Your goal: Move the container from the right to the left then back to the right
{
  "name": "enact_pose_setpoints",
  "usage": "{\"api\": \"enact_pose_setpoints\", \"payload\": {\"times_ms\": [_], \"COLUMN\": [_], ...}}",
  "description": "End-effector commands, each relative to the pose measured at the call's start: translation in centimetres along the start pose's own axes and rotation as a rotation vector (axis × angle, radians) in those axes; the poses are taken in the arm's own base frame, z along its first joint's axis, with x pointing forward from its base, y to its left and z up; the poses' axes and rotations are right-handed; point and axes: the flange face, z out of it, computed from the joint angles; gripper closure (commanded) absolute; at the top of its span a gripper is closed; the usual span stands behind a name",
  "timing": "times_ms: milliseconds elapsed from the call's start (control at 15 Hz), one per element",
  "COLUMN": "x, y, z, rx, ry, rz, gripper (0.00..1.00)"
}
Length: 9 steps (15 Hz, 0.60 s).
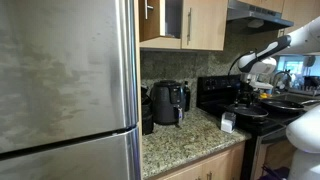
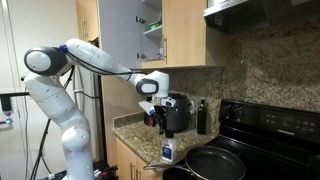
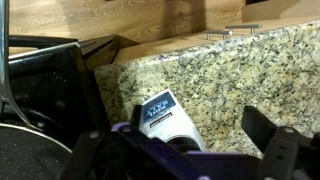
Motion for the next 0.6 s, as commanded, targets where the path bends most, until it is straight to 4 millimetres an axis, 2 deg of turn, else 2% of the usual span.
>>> {"api": "enact_pose_setpoints", "payload": {"times_ms": [0,400,467,533], "x": [0.0,5.2,3.4,3.8], "y": [0.0,-0.9,-1.1,-1.2], "z": [0.0,1.6,0.7,1.2], "rx": [0.000,-0.064,-0.055,-0.060], "ry": [-0.001,0.168,0.155,0.153], "rz": [0.000,0.118,0.079,0.083], "gripper": [0.00,0.00,0.00,0.00]}}
